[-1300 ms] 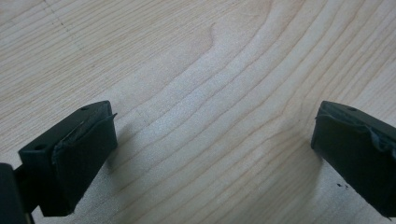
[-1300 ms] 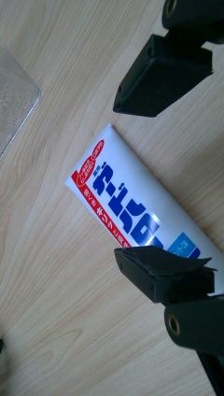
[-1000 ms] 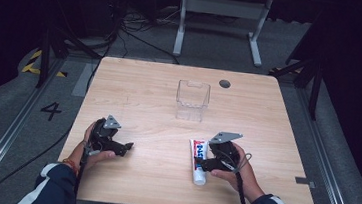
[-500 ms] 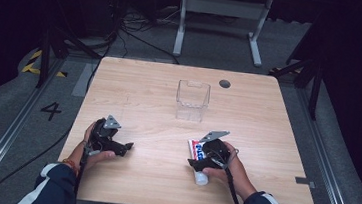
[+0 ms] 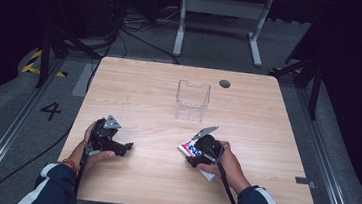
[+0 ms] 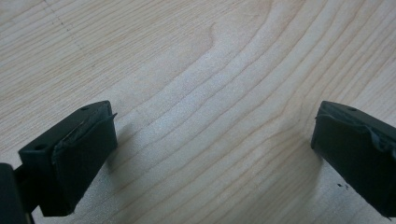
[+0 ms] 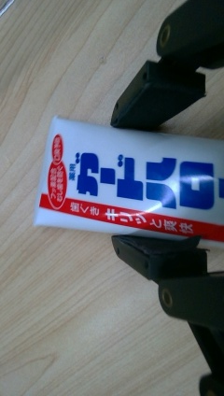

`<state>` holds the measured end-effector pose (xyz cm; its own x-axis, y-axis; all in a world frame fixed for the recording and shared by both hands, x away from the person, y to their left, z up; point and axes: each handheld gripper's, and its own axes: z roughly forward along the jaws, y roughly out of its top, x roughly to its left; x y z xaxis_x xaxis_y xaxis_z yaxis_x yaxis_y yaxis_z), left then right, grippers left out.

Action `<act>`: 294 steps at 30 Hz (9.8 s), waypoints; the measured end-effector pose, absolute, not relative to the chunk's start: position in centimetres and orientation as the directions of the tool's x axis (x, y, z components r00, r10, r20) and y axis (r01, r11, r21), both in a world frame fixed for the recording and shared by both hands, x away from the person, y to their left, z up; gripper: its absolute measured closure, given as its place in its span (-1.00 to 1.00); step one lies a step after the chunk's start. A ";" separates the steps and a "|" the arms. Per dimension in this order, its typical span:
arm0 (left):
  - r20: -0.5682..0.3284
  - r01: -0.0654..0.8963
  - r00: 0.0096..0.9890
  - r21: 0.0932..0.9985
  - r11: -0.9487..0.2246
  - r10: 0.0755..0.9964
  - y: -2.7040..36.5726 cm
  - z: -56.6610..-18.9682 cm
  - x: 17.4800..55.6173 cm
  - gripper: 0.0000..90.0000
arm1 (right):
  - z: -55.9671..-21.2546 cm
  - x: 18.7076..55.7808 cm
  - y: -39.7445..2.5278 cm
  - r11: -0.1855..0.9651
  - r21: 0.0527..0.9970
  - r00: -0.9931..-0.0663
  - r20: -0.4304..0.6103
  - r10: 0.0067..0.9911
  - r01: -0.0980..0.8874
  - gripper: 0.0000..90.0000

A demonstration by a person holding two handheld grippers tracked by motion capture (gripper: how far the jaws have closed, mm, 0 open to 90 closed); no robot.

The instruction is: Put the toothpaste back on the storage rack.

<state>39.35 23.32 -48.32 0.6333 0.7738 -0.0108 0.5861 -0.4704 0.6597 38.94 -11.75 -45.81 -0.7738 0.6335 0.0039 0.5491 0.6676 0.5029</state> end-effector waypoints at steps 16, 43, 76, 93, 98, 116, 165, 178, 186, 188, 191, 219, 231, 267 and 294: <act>-0.010 0.587 0.632 0.658 -0.471 0.775 23.3 -48.3 39.3 -0.98 | -44.9 38.9 -12.1 0.728 0.492 -0.823 -0.038 0.566 0.478 0.42; -0.010 0.587 0.632 0.660 -0.470 0.775 23.3 -48.3 39.3 -0.98 | -41.1 38.8 -17.3 0.530 0.737 -0.759 -0.036 0.650 0.420 0.55; -0.010 0.587 0.634 0.657 -0.473 0.773 23.3 -48.3 39.3 -0.98 | -34.1 41.6 -17.7 0.406 0.873 -0.749 -0.075 0.658 0.270 0.56; -0.009 0.586 0.636 0.657 -0.475 0.772 23.4 -48.3 39.3 -0.98 | -32.4 44.5 -16.1 0.369 0.901 -0.746 -0.081 0.661 0.229 0.56; -0.009 0.585 0.636 0.657 -0.475 0.772 23.4 -48.3 39.4 -0.98 | -31.9 45.3 -15.5 0.364 0.906 -0.751 -0.085 0.655 0.215 0.56; -0.005 0.580 0.639 0.661 -0.477 0.770 23.4 -48.3 39.4 -0.98 | -31.2 49.1 -13.4 0.356 0.912 -0.752 -0.086 0.653 0.204 0.56; -0.006 0.577 0.644 0.660 -0.481 0.765 23.4 -48.3 39.3 -0.98 | -40.2 52.1 -13.5 0.383 0.871 -0.761 -0.018 0.648 0.306 0.54; -0.008 0.578 0.643 0.660 -0.479 0.766 23.4 -48.3 39.3 -0.98 | -41.3 52.1 -13.7 0.410 0.851 -0.765 -0.016 0.644 0.327 0.52; -0.008 0.578 0.643 0.661 -0.479 0.766 23.4 -48.3 39.3 -0.98 | -41.4 52.1 -13.6 0.405 0.853 -0.765 -0.009 0.644 0.330 0.51; -0.008 0.578 0.643 0.661 -0.479 0.766 23.4 -48.3 39.3 -0.98 | -41.4 52.0 -13.6 0.404 0.852 -0.766 -0.006 0.642 0.332 0.50; -0.008 0.578 0.643 0.661 -0.479 0.766 23.4 -48.3 39.3 -0.98 | -41.4 52.1 -13.6 0.402 0.853 -0.768 -0.002 0.640 0.332 0.49; -0.001 0.576 0.640 0.662 -0.479 0.768 23.4 -48.3 39.3 -0.98 | -41.4 51.8 -12.8 0.457 0.821 -0.781 -0.024 0.624 0.341 0.45; -0.008 0.583 0.638 0.659 -0.475 0.770 23.4 -48.3 39.2 -0.98 | -40.6 51.1 -13.2 0.493 0.803 -0.786 -0.049 0.616 0.336 0.38; -0.002 0.577 0.640 0.662 -0.479 0.768 23.4 -48.3 39.2 -0.98 | -37.4 48.0 -16.9 0.554 0.768 -0.745 -0.156 0.648 0.321 -0.07; 0.004 0.573 0.641 0.663 -0.482 0.768 23.4 -48.3 39.2 -0.98 | -38.0 44.7 -21.2 0.597 0.727 -0.711 -0.218 0.669 0.339 -0.24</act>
